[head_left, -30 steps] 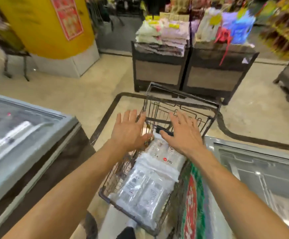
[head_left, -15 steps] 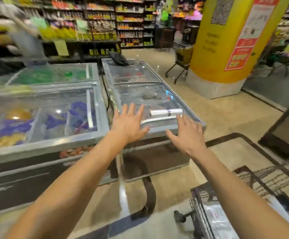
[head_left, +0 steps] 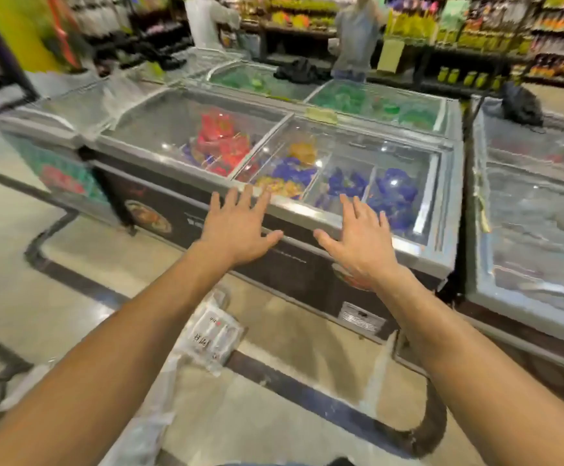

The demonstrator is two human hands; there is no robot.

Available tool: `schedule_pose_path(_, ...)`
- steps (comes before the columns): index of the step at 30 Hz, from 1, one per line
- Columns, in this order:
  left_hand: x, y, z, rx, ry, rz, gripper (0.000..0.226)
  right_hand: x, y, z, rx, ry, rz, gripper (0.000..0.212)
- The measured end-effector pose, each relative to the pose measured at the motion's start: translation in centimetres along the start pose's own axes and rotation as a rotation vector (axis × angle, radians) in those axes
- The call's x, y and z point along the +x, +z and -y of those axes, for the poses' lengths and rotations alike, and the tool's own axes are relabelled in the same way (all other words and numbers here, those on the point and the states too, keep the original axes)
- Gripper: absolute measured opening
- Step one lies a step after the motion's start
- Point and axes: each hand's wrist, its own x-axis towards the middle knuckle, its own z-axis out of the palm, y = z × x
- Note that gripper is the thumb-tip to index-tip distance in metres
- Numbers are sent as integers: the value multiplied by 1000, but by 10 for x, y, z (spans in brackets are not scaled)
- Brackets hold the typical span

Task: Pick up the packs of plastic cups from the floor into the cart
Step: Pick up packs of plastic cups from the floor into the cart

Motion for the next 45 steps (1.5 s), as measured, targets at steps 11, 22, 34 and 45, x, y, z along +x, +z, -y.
schedule_pose_path(11,-34,105,211,-33,-435,116,96,111,156,187,125,-368,140,98)
schedule_pose_path(22,76,313,289,86,-313,223,92,189,409,202,22,-413,388,102)
schedule_pose_path(34,117,718,347,25,-186,500,101,134,782,166,260,99,581,122)
schedule_pose_path(45,131,974,356,-70,-188,600,128,76,1048,147,496,631,607,124)
